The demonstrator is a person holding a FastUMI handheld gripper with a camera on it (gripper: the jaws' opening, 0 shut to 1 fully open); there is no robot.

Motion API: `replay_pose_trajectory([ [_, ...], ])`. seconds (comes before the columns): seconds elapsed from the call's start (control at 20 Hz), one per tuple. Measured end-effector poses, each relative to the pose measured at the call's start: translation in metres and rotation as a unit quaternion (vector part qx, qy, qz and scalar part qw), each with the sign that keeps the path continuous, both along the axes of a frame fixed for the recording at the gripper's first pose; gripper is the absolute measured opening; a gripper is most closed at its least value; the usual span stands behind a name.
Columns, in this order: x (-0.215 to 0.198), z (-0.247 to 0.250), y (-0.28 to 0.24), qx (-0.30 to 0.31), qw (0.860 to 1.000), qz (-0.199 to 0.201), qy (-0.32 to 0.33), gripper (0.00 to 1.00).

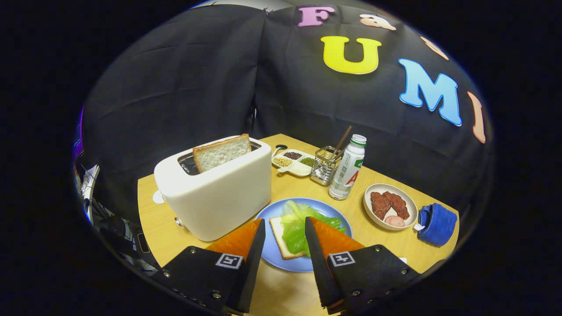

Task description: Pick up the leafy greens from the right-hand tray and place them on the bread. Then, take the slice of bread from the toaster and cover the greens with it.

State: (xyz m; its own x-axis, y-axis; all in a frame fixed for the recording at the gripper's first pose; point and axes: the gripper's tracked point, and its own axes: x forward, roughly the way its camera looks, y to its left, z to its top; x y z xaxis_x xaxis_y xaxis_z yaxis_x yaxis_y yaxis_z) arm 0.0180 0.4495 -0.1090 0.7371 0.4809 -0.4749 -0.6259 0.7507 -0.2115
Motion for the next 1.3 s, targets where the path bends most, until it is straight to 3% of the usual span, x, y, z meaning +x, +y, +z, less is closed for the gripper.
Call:
replay_pose_trajectory([
  [0.3, -0.026, 0.02, 0.038, 0.054, 0.996, -0.005, -0.068, 0.57],
  [0.65, -0.042, 0.032, 0.083, 0.117, 0.99, -0.02, -0.073, 0.57],
  [0.95, -0.046, 0.022, 0.125, 0.098, 0.988, -0.028, -0.115, 0.57],
  [1.3, -0.016, 0.021, 0.152, 0.086, 0.983, -0.089, -0.134, 0.56],
])
